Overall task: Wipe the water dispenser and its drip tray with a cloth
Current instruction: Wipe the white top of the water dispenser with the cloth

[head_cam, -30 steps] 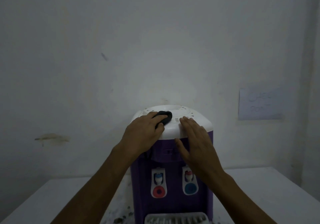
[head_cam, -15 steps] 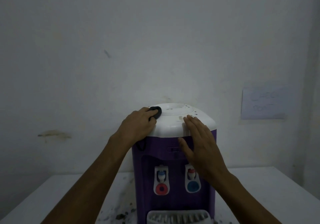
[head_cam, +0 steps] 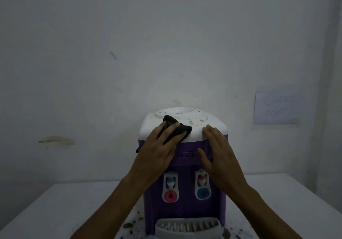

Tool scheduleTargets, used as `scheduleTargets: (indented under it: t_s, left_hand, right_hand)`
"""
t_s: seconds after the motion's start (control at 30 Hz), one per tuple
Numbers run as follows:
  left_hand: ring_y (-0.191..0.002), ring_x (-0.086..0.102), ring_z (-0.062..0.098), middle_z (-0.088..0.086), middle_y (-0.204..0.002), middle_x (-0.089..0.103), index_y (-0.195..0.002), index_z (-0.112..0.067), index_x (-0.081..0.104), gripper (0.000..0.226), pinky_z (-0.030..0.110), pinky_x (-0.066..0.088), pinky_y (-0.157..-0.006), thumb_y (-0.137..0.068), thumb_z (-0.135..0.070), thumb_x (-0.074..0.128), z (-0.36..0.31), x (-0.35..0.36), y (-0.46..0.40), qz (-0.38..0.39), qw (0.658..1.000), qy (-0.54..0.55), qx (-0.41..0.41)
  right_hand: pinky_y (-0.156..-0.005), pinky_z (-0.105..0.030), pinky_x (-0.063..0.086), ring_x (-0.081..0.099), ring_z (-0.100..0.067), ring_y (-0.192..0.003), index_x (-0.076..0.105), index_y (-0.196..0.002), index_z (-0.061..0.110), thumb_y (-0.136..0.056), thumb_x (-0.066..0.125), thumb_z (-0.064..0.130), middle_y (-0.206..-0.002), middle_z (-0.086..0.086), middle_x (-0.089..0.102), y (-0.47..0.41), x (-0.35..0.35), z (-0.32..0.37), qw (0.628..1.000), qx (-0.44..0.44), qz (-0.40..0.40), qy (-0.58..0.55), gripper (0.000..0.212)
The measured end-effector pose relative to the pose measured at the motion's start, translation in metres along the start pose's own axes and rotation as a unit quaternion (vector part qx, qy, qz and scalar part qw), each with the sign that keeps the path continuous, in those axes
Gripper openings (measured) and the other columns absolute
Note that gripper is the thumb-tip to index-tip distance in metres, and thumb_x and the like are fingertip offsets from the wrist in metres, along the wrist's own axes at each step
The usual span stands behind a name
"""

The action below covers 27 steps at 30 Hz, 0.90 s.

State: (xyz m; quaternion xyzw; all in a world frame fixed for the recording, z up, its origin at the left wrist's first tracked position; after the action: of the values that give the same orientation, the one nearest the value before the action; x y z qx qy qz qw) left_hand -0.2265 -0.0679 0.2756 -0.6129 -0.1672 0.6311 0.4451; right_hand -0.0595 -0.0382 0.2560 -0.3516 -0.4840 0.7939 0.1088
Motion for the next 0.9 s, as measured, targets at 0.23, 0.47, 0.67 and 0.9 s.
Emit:
scheduleTargets:
  t_s: [0.23, 0.47, 0.67, 0.9]
  left_hand:
    - [-0.142, 0.021, 0.030, 0.001, -0.154, 0.028, -0.145, -0.027, 0.029, 0.068, 0.043, 0.014, -0.118, -0.083, -0.008, 0.050, -0.030, 0.015, 0.012, -0.009, 0.980, -0.150, 0.129]
    - [-0.133, 0.033, 0.013, -0.006, -0.145, 0.038, -0.143, -0.031, 0.034, 0.047, 0.037, 0.029, -0.114, -0.096, -0.034, 0.032, 0.002, -0.004, -0.007, -0.051, 0.994, 0.059, -0.076]
    - [-0.119, 0.044, 0.017, -0.005, -0.136, 0.049, -0.135, -0.027, 0.047, 0.046, 0.031, 0.033, -0.106, -0.094, -0.036, 0.029, 0.025, -0.010, -0.035, -0.028, 0.980, 0.088, -0.174]
    - [-0.125, 0.038, 0.010, -0.009, -0.140, 0.044, -0.139, -0.028, 0.042, 0.046, 0.035, 0.035, -0.109, -0.097, -0.038, 0.026, 0.025, -0.011, -0.005, -0.029, 0.994, 0.050, -0.093]
  right_hand:
    - [-0.110, -0.039, 0.031, 0.031, -0.017, -0.138, 0.032, -0.145, 0.017, -0.089, 0.035, 0.052, -0.151, -0.002, 0.035, 0.003, -0.001, -0.006, 1.000, 0.008, -0.004, -0.001, 0.066]
    - [-0.107, -0.041, 0.035, 0.035, -0.020, -0.136, 0.033, -0.144, 0.018, -0.089, 0.038, 0.052, -0.148, -0.004, 0.039, 0.000, -0.007, -0.005, 1.000, -0.004, -0.004, -0.001, 0.065]
    - [-0.103, -0.042, 0.038, 0.043, -0.023, -0.131, 0.039, -0.141, 0.016, -0.089, 0.040, 0.049, -0.144, -0.006, 0.045, -0.007, -0.004, 0.010, 1.000, -0.024, -0.013, -0.001, 0.061]
    - [-0.109, -0.041, 0.030, 0.039, -0.018, -0.134, 0.044, -0.138, 0.018, -0.091, 0.040, 0.045, -0.143, -0.002, 0.047, -0.021, 0.007, 0.035, 0.998, -0.063, -0.002, 0.001, 0.054]
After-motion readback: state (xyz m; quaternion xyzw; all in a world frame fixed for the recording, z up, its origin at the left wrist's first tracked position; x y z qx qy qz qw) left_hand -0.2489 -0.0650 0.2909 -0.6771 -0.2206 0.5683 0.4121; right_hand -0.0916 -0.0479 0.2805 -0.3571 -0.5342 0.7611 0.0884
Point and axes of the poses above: each hand's wrist, its own y-axis away from the middle knuckle, its own x-axis out of the palm, z = x × y, the point moved 7 cm from there along -y, towards the middle knuckle
